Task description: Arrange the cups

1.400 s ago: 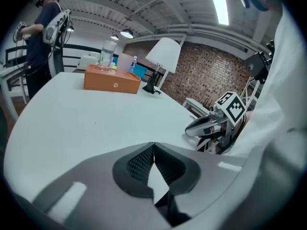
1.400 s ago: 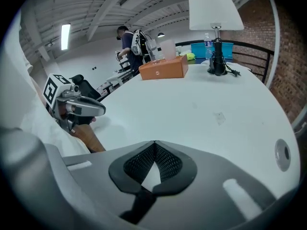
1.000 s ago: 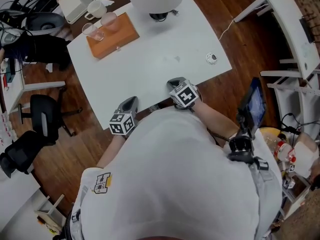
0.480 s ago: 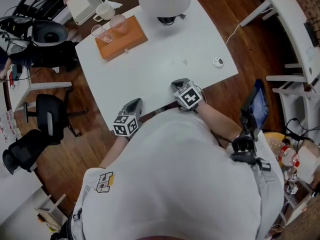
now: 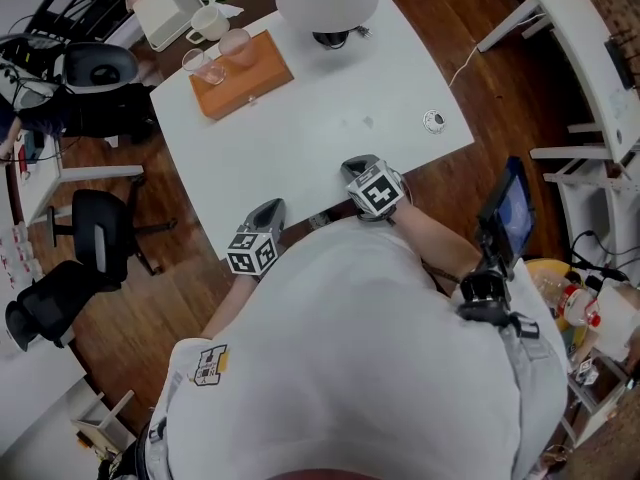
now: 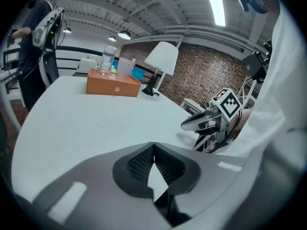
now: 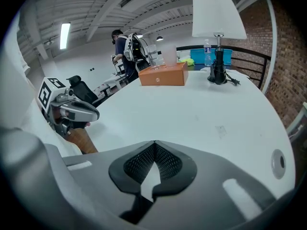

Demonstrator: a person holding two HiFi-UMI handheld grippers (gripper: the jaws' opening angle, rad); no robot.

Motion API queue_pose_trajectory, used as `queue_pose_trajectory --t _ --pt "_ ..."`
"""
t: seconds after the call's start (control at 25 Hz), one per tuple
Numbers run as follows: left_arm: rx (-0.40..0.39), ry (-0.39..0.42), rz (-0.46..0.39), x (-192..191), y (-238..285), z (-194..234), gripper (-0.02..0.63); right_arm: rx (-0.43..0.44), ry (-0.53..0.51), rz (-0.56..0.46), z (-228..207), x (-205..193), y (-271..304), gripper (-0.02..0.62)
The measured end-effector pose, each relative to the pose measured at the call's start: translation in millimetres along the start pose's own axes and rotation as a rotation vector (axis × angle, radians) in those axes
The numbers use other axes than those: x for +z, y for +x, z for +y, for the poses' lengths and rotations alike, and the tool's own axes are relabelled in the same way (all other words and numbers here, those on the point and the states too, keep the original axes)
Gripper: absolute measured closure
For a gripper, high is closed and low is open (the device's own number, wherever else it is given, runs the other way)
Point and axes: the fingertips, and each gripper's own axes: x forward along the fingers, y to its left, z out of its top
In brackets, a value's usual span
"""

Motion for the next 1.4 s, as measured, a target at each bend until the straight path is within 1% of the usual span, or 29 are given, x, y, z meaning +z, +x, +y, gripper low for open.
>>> queue_pose_trajectory --t 0.24,0.48,0.88,1.24,1.4 --pt "-0.003 -0.011 0.001 -4 0 -3 0.606 -0.004 -0.001 0.003 3 -4 -3 0.595" --pt "0.006 -0.012 -0.008 -2 1 -3 0.606 -0.017 -0.004 -0.049 -1 8 -5 0.595" --pt "0.017 -0.019 -0.018 1 -2 -1 0.606 -0.01 -0.021 -0.056 3 18 -8 0.595" --pt "0.017 -0.02 -0.018 5 3 2 0.606 -0.02 -0.1 -0.029 0 16 -6 0.595" --pt "0.016 -0.017 -0.02 5 3 1 0.606 -0.02 -0.111 -0.028 0 16 -6 0.595"
